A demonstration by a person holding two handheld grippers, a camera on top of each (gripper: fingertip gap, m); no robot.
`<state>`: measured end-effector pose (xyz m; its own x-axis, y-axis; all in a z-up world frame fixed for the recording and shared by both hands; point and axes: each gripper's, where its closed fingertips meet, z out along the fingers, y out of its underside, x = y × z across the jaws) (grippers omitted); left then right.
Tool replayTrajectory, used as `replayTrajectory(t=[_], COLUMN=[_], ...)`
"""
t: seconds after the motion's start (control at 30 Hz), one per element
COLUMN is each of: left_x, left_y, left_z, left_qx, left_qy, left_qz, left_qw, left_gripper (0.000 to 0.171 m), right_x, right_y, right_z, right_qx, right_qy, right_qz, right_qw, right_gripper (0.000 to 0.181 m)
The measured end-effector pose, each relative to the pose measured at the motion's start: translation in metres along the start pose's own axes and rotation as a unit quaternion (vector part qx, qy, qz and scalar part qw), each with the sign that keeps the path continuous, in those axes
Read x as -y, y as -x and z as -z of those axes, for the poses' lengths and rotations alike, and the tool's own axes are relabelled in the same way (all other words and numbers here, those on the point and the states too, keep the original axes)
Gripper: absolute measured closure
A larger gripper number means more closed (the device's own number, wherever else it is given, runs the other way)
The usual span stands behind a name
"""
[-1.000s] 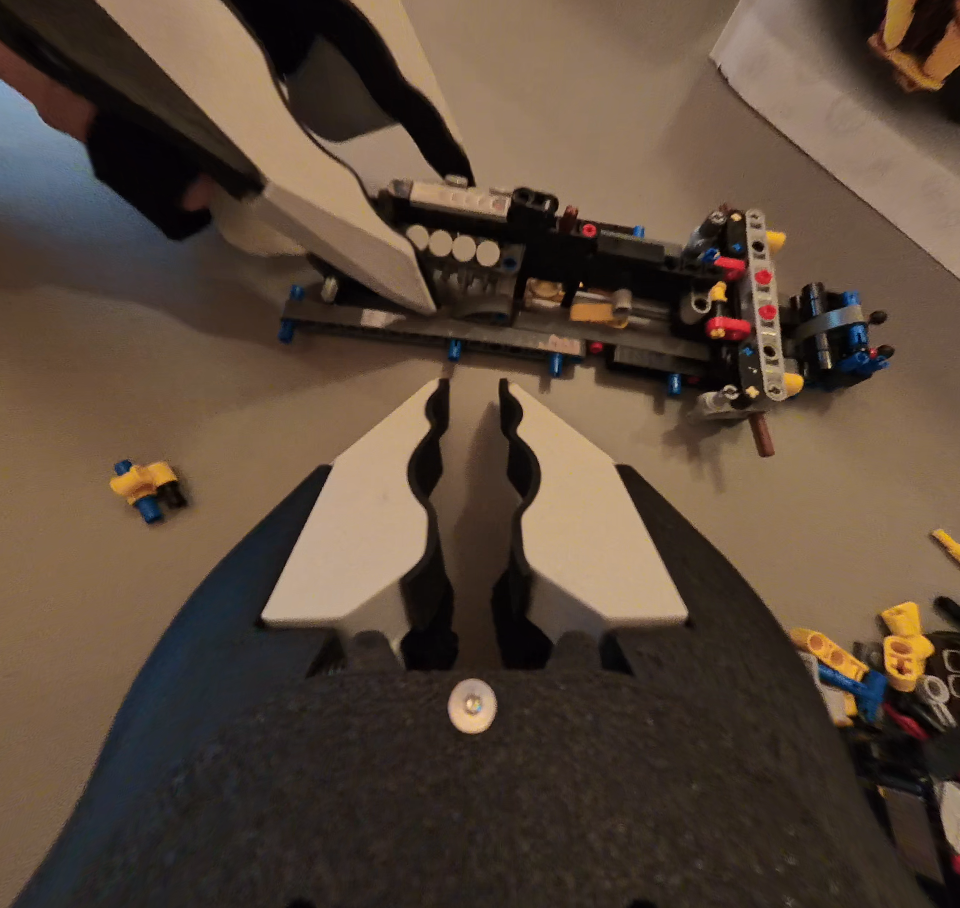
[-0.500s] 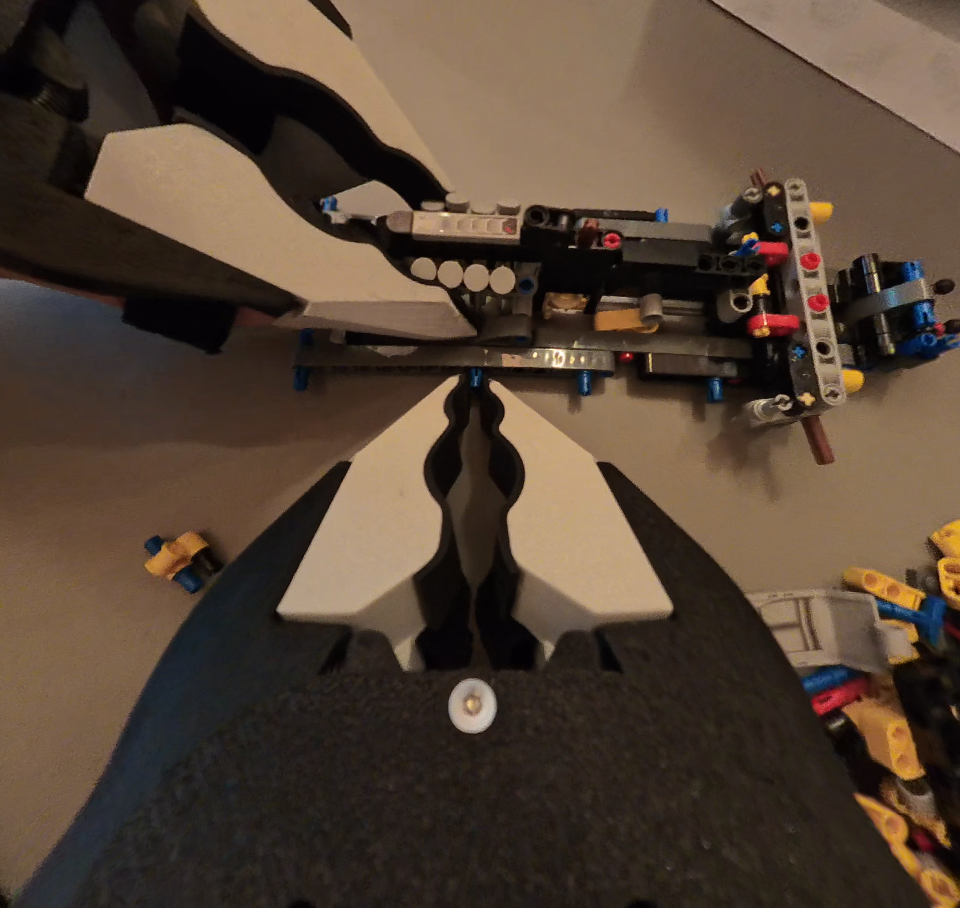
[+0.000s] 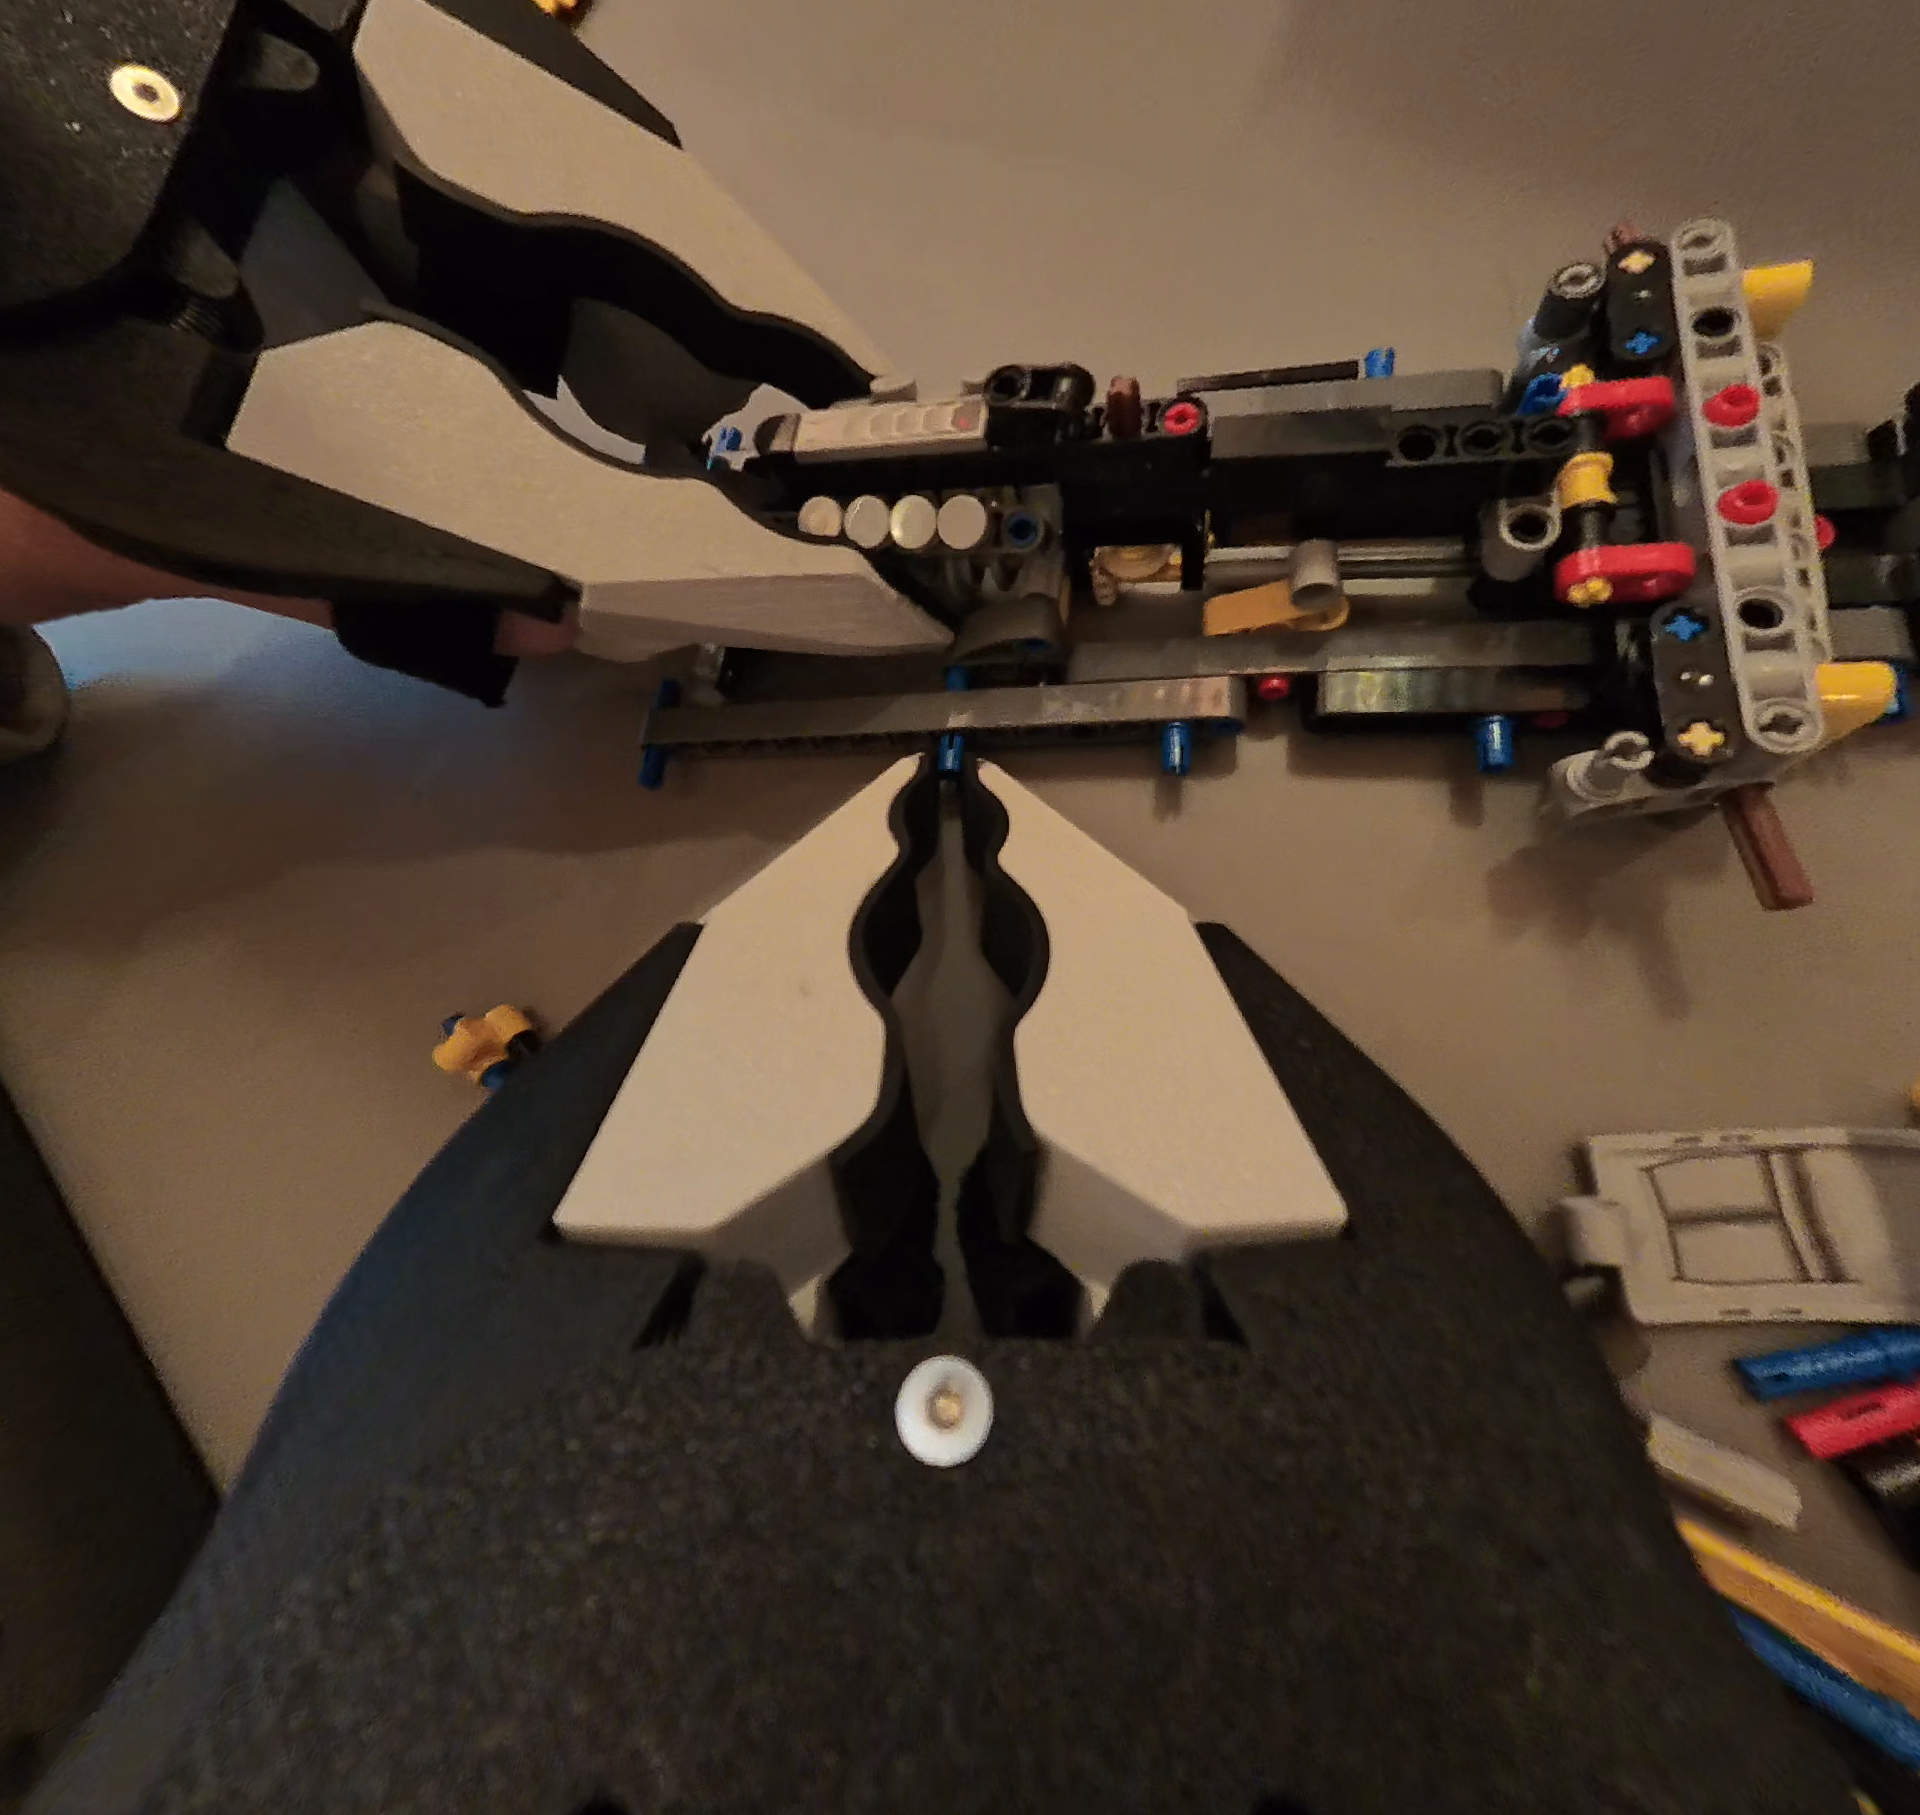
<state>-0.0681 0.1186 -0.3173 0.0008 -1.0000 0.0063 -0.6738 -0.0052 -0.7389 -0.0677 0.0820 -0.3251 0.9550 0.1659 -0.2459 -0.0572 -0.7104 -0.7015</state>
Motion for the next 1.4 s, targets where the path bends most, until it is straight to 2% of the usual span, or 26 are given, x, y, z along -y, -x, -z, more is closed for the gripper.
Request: replayTrajectory(t=[0.07,0.13,0.17,0.23,0.3,0.37,0.43,0.5,0.53,0.77,0.83,0.97,1.17,1.23,1.27,1.33,1.4], left_x=[-0.001,-0.003,-0.006,-0.01,-0.01,-0.011,-0.012,-0.013,-0.014,-0.015,-0.014,-0.016,-0.016,-0.017,-0.018,-0.02,-0.021], left_y=[-0.001,0.024,0.041,0.053,0.05,0.046,0.038,0.032,0.03,0.023,0.025,0.028,0.025,0.046,0.054,0.051,0.049], left_z=[0.001,0.003,0.007,0.01,0.011,0.011,0.012,0.014,0.015,0.016,0.015,0.014,0.012,0.014,0.016,0.018,0.02], left_qx=[-0.002,0.064,0.096,0.073,0.047,0.046,0.018,0.005,0.007,0.023,0.031,0.074,0.07,0.109,0.104,0.055,0.058], left_qy=[0.002,0.009,0.011,-0.004,-0.006,0.006,0.008,0.003,0.004,0.004,0.001,0.015,0.019,0.015,0.014,0.008,0.01], left_qz=[-0.003,-0.007,-0.002,0.031,0.034,0.014,0.012,0.011,0.013,-0.004,0.015,-0.015,-0.031,-0.008,0.0,0.0,0.006], left_qw=[1.0,0.998,0.995,0.997,0.998,0.999,1.0,1.0,1.0,1.0,0.999,0.997,0.997,0.994,0.995,0.998,0.998], left_gripper=[0.137,0.137,0.138,0.139,0.138,0.138,0.138,0.137,0.137,0.137,0.138,0.139,0.14,0.141,0.141,0.14,0.14], right_x=[-0.003,-0.013,-0.014,-0.018,-0.002,0.017,0.024,0.021,0.017,0.025,0.023,0.017,0.005,-0.004,-0.005,-0.003,0.007], right_y=[0.001,0.004,0.002,-0.004,-0.009,-0.014,-0.018,-0.022,-0.026,-0.026,-0.026,-0.024,-0.018,-0.006,-0.005,-0.017,-0.016], right_z=[0.002,0.008,0.013,0.019,0.025,0.024,0.011,-0.006,-0.011,-0.02,-0.02,-0.013,-0.002,0.003,0.004,0.009,0.01], right_qx=[-0.02,-0.01,-0.011,0.001,0.012,0.016,0.009,-0.009,-0.025,-0.06,-0.07,-0.096,-0.064,-0.004,0.009,-0.027,-0.03], right_qy=[0.005,0.031,0.017,0.0,-0.048,-0.085,-0.074,-0.036,-0.012,0.004,0.021,0.033,0.036,0.038,0.026,0.012,-0.013], right_qz=[0.027,0.036,0.025,-0.009,-0.033,-0.02,0.024,0.049,0.055,0.089,0.053,0.035,-0.005,-0.048,-0.06,-0.03,0.007], right_qw=[0.999,0.999,0.999,1.0,0.998,0.996,0.997,0.998,0.998,0.994,0.996,0.994,0.997,0.998,0.998,0.999,0.999], right_gripper=[0.179,0.181,0.181,0.181,0.181,0.181,0.167,0.161,0.162,0.174,0.178,0.178,0.179,0.179,0.179,0.178,0.178])
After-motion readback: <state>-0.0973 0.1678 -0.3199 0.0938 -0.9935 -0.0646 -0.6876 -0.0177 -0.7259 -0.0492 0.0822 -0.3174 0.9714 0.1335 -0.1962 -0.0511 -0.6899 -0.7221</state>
